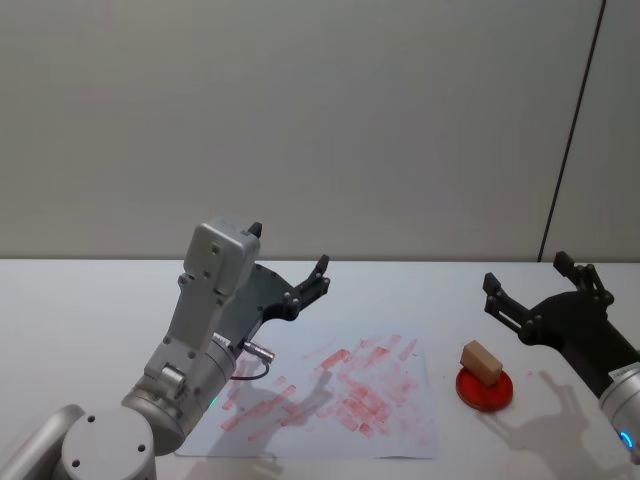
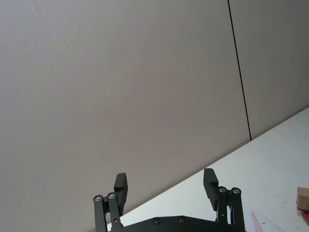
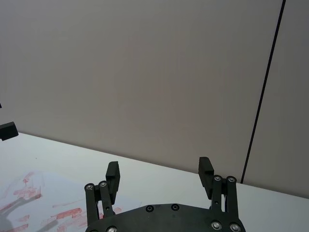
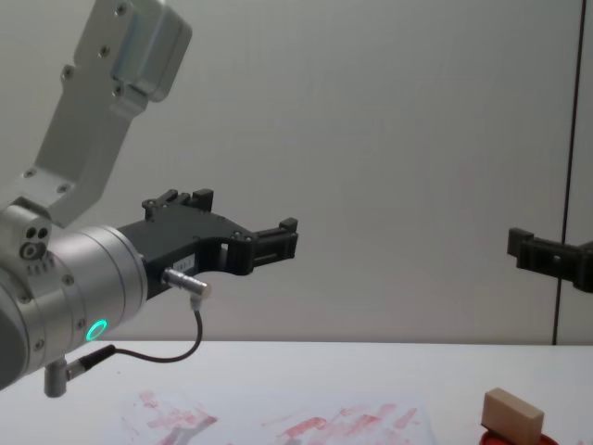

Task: Use the one hand to pick up the stamp and affix it onto the A4 paper.

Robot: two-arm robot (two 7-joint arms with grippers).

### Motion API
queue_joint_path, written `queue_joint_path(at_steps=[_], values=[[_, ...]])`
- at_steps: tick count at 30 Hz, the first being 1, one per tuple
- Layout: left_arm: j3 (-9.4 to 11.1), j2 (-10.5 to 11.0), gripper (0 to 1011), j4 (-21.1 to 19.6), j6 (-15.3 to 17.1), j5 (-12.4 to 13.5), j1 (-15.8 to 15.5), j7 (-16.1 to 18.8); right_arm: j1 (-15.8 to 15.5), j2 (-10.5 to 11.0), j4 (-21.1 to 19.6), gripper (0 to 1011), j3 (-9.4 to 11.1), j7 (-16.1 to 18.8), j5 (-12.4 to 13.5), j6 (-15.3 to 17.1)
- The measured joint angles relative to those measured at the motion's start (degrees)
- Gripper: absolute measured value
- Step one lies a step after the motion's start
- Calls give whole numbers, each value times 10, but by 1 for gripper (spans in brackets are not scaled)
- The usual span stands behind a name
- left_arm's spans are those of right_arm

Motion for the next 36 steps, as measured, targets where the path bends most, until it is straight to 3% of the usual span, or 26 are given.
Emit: queue_joint_path(at_steps=[23, 36], values=[[0, 0, 1002, 0, 0, 0, 0, 0, 0, 0, 1, 1001, 0, 3, 0, 1], [0, 0, 1002, 0, 0, 0, 0, 0, 13, 1, 38, 1001, 1, 47, -2, 29]])
